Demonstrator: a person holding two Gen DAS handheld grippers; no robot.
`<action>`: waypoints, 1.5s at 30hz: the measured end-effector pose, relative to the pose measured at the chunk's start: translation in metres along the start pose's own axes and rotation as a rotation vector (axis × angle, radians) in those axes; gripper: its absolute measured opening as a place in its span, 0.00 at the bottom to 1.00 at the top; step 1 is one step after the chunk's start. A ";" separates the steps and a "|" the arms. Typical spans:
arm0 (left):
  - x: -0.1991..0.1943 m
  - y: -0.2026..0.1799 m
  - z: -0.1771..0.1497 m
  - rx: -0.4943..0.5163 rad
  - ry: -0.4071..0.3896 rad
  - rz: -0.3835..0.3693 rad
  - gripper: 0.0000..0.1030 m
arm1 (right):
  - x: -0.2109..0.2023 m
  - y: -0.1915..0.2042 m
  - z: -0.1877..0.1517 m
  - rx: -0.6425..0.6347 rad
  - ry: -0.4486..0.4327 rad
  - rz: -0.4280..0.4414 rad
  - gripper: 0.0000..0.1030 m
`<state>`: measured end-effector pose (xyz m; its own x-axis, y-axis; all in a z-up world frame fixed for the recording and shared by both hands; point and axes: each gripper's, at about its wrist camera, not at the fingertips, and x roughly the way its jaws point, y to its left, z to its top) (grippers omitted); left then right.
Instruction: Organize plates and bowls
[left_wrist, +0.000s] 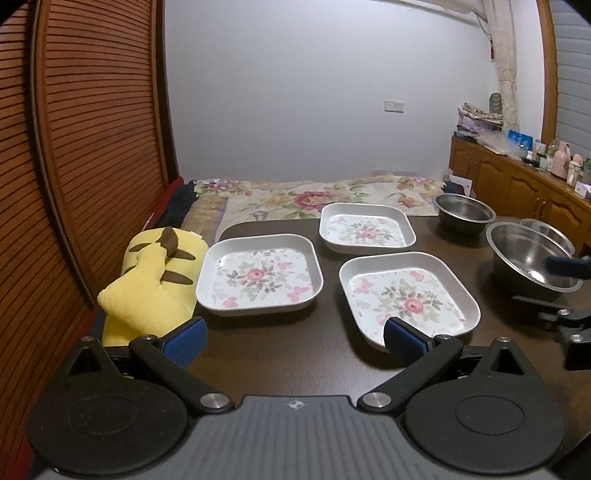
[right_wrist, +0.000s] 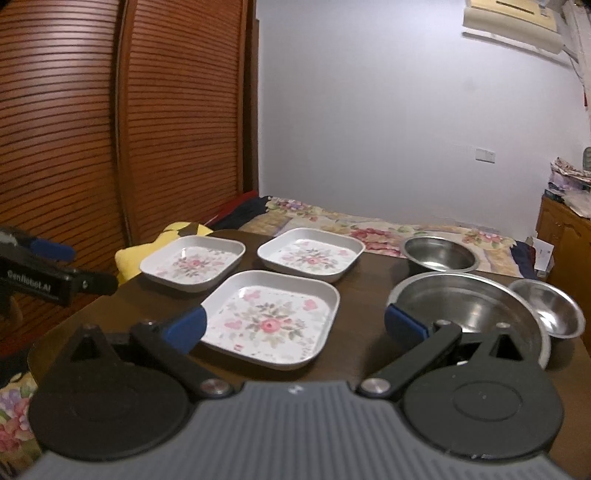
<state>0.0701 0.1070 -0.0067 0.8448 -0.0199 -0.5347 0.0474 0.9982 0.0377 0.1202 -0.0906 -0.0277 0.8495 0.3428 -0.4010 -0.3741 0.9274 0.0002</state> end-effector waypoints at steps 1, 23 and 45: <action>0.002 0.000 0.001 0.001 -0.002 -0.008 1.00 | 0.003 0.001 0.000 0.001 0.006 0.005 0.92; 0.066 -0.026 0.012 0.004 0.073 -0.163 0.56 | 0.058 -0.003 -0.010 0.021 0.118 -0.037 0.44; 0.112 -0.021 -0.003 -0.071 0.130 -0.171 0.20 | 0.084 -0.002 -0.014 -0.002 0.149 -0.119 0.31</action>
<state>0.1623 0.0835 -0.0699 0.7519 -0.1867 -0.6323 0.1426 0.9824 -0.1204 0.1867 -0.0657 -0.0744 0.8236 0.2043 -0.5290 -0.2747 0.9598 -0.0570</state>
